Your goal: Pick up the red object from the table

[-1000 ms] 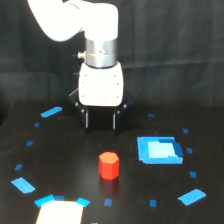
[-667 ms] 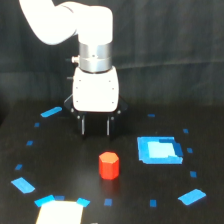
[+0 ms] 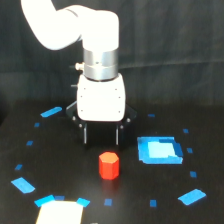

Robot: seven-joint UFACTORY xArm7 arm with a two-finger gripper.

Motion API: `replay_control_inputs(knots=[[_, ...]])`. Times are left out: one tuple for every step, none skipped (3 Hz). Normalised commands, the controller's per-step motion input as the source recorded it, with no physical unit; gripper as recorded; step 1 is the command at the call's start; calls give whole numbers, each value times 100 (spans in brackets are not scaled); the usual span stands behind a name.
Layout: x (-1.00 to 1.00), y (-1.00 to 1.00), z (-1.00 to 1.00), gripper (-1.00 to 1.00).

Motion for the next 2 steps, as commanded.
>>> replay_control_inputs(knots=[[35,-100,-61,94],[-52,-41,-24,-85]])
